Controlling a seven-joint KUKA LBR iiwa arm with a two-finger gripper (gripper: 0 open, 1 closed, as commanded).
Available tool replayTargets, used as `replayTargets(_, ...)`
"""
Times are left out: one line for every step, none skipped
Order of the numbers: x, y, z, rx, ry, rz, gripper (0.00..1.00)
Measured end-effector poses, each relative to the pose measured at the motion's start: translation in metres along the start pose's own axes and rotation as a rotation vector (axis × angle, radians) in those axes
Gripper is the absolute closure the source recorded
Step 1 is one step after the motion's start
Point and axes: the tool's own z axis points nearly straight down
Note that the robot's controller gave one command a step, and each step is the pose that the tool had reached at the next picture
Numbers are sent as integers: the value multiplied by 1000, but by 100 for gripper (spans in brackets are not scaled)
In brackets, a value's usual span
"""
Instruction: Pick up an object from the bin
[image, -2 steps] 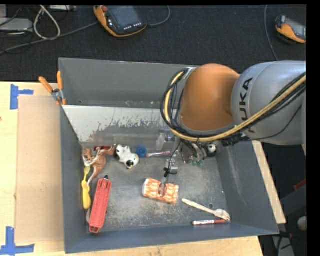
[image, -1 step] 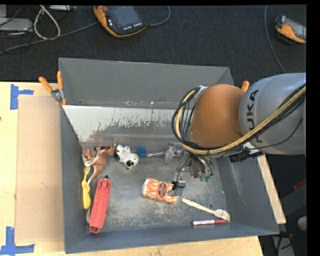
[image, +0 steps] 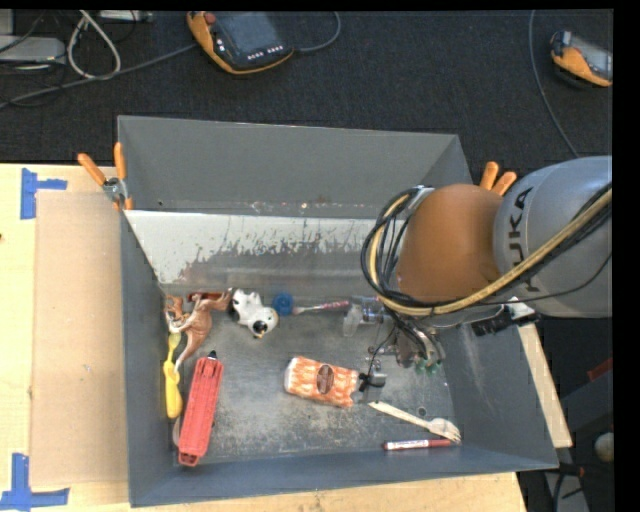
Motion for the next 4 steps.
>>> replayTargets(65, 3, 66, -3, -4, 122, 0)
replayTargets(54, 18, 72, 0, -14, 13, 0)
replayTargets(55, 38, 69, -5, -29, 59, 100)
replayTargets(54, 38, 69, -5, -29, 61, 100)
